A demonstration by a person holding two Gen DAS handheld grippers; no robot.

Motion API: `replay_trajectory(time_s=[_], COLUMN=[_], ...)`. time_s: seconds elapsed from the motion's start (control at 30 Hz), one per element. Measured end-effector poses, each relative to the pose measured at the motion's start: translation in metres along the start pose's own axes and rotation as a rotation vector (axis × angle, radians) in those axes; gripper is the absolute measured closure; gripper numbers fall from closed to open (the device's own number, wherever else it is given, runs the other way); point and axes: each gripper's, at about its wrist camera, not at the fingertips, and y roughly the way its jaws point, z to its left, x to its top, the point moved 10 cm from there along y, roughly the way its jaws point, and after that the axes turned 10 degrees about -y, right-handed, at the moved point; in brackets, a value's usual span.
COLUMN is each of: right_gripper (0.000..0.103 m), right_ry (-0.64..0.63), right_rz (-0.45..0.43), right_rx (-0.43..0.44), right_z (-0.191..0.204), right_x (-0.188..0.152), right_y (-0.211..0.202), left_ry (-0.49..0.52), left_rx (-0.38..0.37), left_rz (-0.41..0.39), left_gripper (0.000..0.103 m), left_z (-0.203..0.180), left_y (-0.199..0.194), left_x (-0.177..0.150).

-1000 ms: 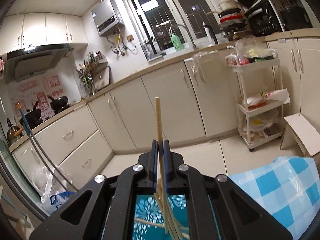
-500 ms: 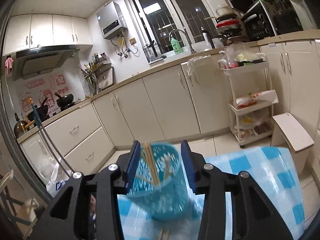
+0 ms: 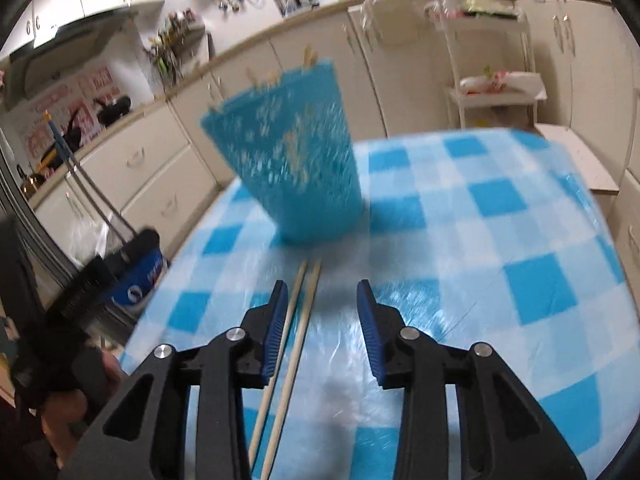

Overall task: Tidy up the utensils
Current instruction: 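Move both open tools back to the last loose chopsticks on the cloth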

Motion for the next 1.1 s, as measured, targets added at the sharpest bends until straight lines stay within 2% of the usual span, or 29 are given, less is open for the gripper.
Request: replay_trajectory(time_s=[0.53, 0.73, 0.83, 1.1], right_gripper=[0.072, 0.083, 0.089, 0.089], right_ry=[-0.122, -0.178, -0.203, -0.188], right_rz=[0.165, 0.182, 0.184, 0.183], right_rx=[-0.052, -0.084, -0.104, -0.137], right_z=[0.019, 0.015, 0.010, -0.018], right_x=[-0.029, -0.030, -0.032, -0.037], right_y=[0.043, 0.041, 0.038, 0.023], left_ry=[0.018, 0.054, 0.098, 0.303], left_rx=[0.048, 0.055, 0.053, 0.094], left_rz=[0.058, 0.120, 0.152, 0.282], left_gripper=[0.016, 0.016, 0.016, 0.016], left_z=[0.018, 0.013, 0.004, -0.034], left_y=[0.005, 0.014, 0.018, 0.039], left_x=[-0.007, -0.020, -0.028, -0.063])
